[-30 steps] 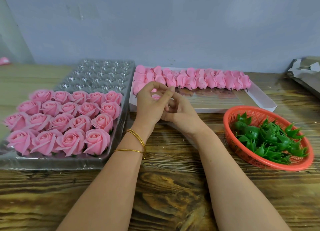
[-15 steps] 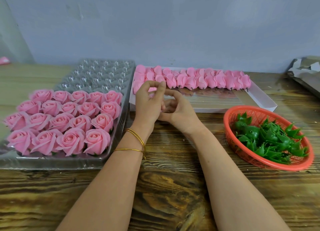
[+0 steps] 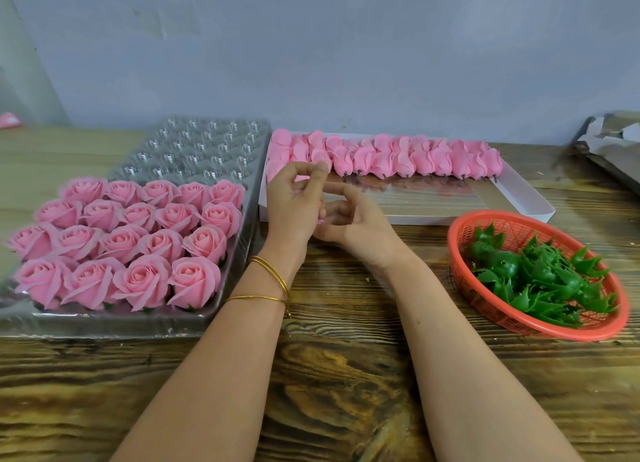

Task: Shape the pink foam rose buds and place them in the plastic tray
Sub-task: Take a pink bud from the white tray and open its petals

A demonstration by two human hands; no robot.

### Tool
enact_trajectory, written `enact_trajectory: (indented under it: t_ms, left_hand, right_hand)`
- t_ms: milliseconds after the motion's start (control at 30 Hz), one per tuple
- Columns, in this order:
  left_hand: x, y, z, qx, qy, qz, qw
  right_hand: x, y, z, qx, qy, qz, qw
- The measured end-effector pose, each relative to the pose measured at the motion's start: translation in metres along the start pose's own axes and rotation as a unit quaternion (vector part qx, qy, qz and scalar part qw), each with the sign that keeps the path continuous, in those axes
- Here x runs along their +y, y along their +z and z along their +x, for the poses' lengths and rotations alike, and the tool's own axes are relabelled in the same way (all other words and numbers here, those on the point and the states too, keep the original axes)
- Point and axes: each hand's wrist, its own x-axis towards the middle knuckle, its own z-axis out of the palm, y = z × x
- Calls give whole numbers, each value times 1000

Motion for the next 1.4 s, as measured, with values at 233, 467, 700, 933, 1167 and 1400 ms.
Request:
enact_trajectory:
  t_ms: [233,467,700,933,1167,1400]
  left_hand:
    - [0,0,-1,-7,-3,5,1000]
    - [4,2,-5,-29,9,11,999]
    - [4,0,-5,-5,27,42,999]
    - [3,1,-7,-32,87,154,984]
    - [-2,4,-11,-76,91,186,975]
    - [-5,5,-14,-90,135,226,961]
  right_hand:
    - [1,3,1,31,-24,-36,999]
    - [0,1,-1,7,-9,-3,1000]
    - [-6,1,-2,31,9,18,999]
    - [-6,-1,3,50,25,80,995]
    - [-9,1,0,44,2,28,999]
    - [-11,1,-2,60,12,-20,998]
